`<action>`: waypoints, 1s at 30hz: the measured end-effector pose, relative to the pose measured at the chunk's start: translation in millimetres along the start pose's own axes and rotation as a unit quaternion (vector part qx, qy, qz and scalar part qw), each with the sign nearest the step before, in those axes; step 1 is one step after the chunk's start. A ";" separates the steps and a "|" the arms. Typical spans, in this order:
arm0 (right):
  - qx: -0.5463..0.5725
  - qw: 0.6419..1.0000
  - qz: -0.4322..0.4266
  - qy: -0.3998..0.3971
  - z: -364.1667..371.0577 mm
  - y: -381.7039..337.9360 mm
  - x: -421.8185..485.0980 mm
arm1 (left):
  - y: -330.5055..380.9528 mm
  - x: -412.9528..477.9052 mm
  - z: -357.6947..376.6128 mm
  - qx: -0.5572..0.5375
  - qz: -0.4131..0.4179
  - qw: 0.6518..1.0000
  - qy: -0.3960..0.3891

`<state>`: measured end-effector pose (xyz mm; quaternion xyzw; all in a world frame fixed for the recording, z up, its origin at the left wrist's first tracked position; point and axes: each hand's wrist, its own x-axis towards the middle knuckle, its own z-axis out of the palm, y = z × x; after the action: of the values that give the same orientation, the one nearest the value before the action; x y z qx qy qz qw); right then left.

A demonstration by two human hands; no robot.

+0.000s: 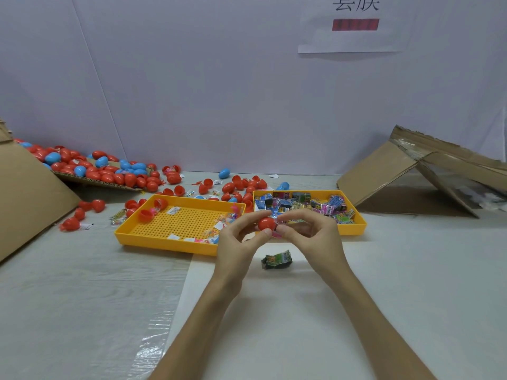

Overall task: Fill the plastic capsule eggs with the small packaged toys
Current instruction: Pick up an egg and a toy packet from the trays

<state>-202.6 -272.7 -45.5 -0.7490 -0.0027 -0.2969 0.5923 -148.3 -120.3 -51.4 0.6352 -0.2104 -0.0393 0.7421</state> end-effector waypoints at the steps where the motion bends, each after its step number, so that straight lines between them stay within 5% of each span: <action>1: 0.001 1.000 0.001 0.003 0.0 0.5 0.1 | -0.1 0.1 -0.2 -0.001 -0.001 1.000 0.002; 30: -0.076 0.995 -0.057 0.012 -0.1 -0.2 0.0 | 0.9 -0.3 1.4 0.030 0.026 0.999 -0.001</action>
<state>-202.7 -272.7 -45.3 -0.7864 -0.0159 -0.3392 0.5160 -149.3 -121.3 -50.4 0.6513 -0.2282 -0.0143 0.7235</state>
